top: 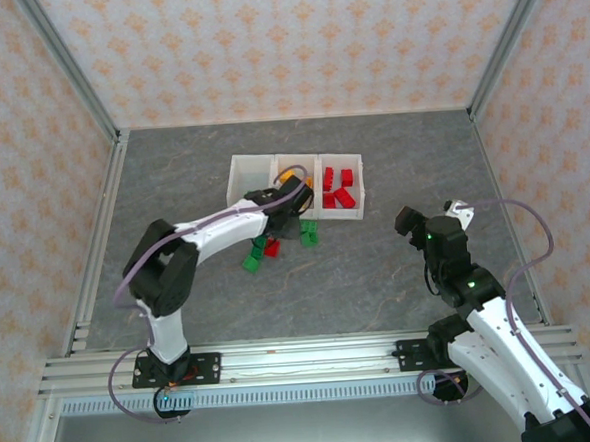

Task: Sort the legos into containers by color
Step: Pick up the lego from the center of the table, then place the lego in the container.

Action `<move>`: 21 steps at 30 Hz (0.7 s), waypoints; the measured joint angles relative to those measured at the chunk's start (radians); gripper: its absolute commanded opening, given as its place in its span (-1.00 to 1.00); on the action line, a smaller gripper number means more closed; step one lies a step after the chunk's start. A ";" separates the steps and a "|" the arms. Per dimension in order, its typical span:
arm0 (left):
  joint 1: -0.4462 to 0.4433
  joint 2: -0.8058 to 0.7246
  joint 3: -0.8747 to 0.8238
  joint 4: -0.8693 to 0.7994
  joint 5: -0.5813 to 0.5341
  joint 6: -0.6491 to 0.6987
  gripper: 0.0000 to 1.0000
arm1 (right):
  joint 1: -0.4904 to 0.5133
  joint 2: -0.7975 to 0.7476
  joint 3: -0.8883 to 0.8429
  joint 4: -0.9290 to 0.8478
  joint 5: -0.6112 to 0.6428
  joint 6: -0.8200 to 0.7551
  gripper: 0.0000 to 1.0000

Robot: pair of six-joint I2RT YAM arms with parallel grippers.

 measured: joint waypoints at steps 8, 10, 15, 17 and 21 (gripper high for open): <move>0.130 -0.063 0.204 -0.036 -0.075 0.014 -0.80 | 0.000 0.000 0.000 0.000 0.009 0.000 1.00; 0.186 -0.015 0.280 -0.045 -0.077 0.031 -0.80 | 0.000 0.000 0.000 0.000 0.010 0.000 0.99; 0.277 0.146 0.451 -0.050 -0.082 0.076 -0.80 | 0.000 -0.005 0.000 0.000 0.010 -0.001 0.99; 0.290 0.217 0.507 -0.052 -0.084 0.089 -0.80 | 0.000 -0.009 0.000 0.000 0.013 -0.001 1.00; 0.296 0.316 0.574 -0.054 -0.085 0.103 -0.78 | 0.000 -0.020 0.000 0.000 0.018 -0.001 1.00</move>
